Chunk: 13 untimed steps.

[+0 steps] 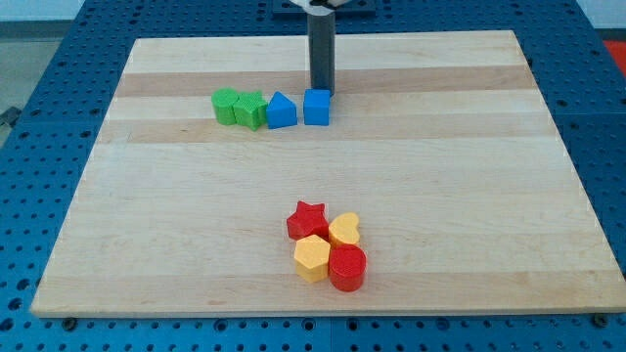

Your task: Move the yellow heart right to the blue cube

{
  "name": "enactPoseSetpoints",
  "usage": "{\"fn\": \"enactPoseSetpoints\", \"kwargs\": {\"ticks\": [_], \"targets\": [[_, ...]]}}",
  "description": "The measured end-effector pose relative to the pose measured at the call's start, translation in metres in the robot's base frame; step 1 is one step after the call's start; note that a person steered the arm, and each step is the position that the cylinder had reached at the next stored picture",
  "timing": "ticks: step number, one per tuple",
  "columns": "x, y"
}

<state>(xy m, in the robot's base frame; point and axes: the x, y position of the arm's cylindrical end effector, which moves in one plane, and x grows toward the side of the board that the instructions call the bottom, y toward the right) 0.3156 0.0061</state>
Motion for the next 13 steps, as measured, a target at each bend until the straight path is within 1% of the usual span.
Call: {"fn": "enactPoseSetpoints", "kwargs": {"ticks": [1, 2, 3, 4, 5, 6, 7, 8, 9, 10, 11, 12, 13], "targets": [[-0.021, 0.076], [-0.002, 0.144], [0.059, 0.139], [0.088, 0.084], [0.108, 0.010], [0.110, -0.083], [0.132, -0.164], [0.191, -0.205], [0.232, -0.206], [0.254, -0.192], [0.290, -0.162], [0.303, -0.131], [0.303, -0.105]]}}
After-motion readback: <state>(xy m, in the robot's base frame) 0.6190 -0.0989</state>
